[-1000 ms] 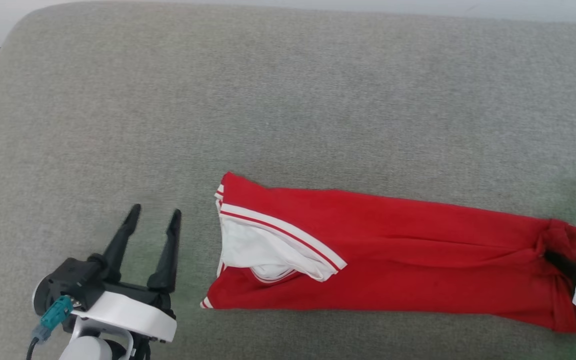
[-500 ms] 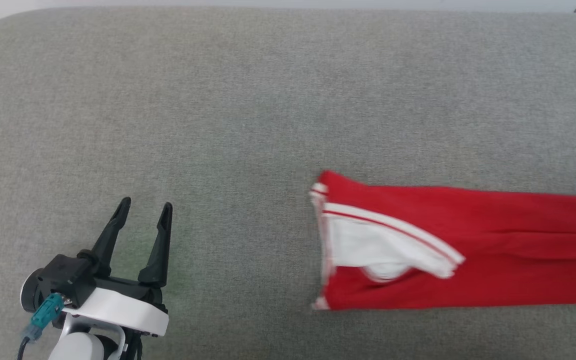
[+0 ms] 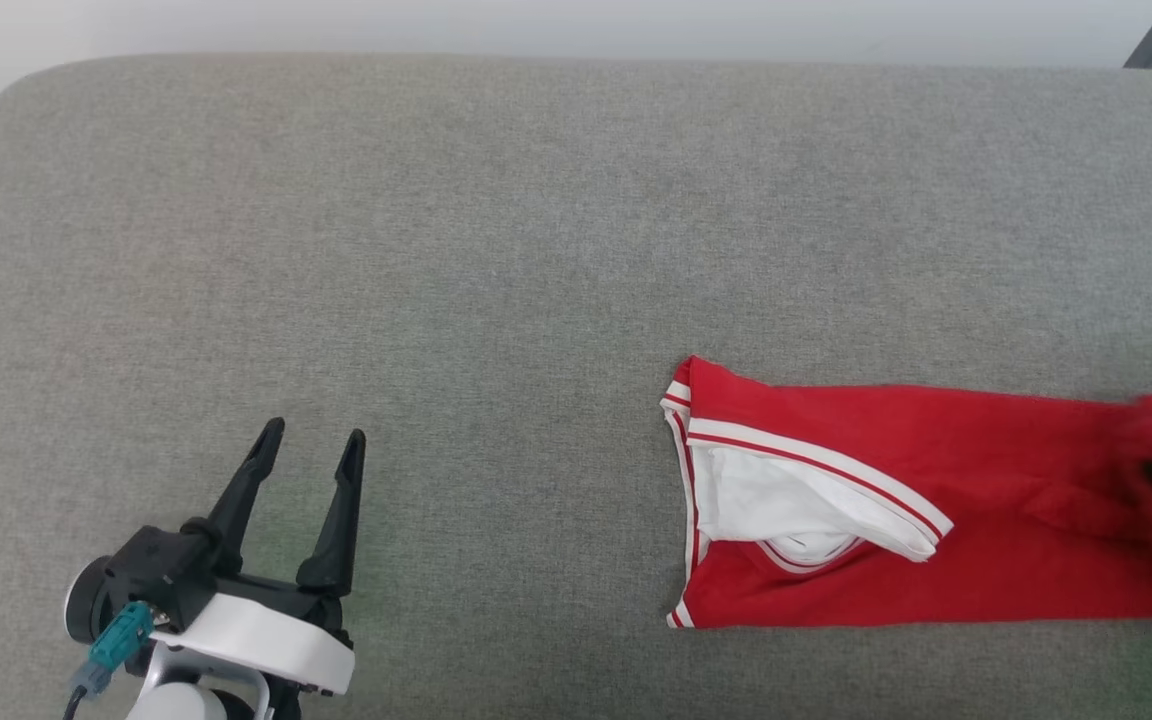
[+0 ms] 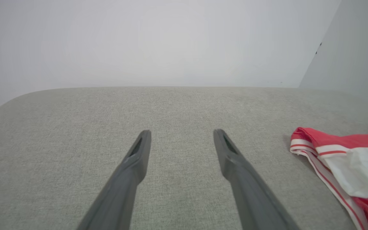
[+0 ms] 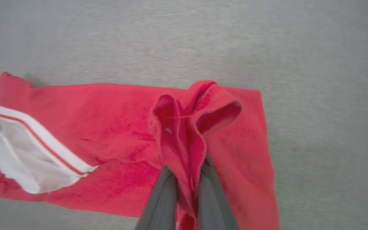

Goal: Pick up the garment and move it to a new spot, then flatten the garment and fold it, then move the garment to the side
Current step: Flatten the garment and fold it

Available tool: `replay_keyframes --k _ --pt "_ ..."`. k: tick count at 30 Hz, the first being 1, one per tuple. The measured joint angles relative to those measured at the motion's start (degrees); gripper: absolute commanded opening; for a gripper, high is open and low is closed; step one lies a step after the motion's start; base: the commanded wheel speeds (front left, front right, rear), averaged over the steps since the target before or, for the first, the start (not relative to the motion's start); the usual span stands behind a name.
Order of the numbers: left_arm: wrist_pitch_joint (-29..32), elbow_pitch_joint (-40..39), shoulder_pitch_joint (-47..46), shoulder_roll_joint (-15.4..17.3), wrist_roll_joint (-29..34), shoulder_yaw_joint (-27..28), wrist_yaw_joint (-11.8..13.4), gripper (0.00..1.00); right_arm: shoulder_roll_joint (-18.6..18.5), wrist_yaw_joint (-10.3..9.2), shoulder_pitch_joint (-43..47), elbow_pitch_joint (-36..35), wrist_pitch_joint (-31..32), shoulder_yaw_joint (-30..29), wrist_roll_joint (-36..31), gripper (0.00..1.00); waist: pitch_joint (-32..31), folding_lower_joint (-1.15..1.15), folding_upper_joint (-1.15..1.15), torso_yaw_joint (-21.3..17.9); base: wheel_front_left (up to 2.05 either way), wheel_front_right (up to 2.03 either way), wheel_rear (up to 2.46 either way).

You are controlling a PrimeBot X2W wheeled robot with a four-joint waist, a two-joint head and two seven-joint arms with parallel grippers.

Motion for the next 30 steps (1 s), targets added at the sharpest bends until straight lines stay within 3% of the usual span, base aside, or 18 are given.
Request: replay_keyframes --k 5,11,18,27,28,29,30 --pt "0.0 0.1 0.3 0.0 -0.1 -0.2 0.0 1.00 1.9 0.00 0.5 -9.2 1.7 10.9 0.5 0.00 -0.5 0.00 0.00 0.7 0.00 0.00 0.00" --pt "0.0 0.5 0.1 -0.1 -0.4 -1.0 0.0 1.00 5.4 0.00 -5.5 -11.3 1.2 23.9 -0.6 0.00 -0.1 0.00 0.00 1.5 0.00 0.00 0.00" --pt "0.0 1.1 -2.4 -0.2 -1.1 -2.3 0.0 1.00 6.7 0.00 -12.6 -5.4 -0.5 34.8 -2.6 0.00 1.8 0.00 0.00 3.0 0.00 0.00 0.00" --pt "0.0 2.0 -4.5 0.0 -2.0 -3.0 0.0 1.00 6.0 0.00 -15.9 3.7 -4.7 39.1 -3.4 0.00 3.6 0.00 0.00 4.3 0.00 0.00 0.00" --pt "0.0 2.2 -4.5 -0.1 -2.1 -2.9 0.0 1.00 6.2 0.00 -15.9 4.1 -5.6 39.0 -3.2 0.20 3.5 0.00 0.00 4.2 0.00 0.00 0.00" --pt "0.0 2.5 -4.5 -0.1 -2.5 -2.8 0.0 1.00 6.2 0.00 -16.2 4.8 -6.3 39.0 -3.3 0.48 3.4 0.00 0.00 4.0 0.00 0.00 0.00" --pt "0.0 2.7 -4.4 -0.1 -2.8 -2.6 0.0 1.00 6.1 0.00 -16.6 5.2 -6.9 39.2 -3.4 0.48 3.2 0.00 0.00 3.8 0.00 0.00 0.00"
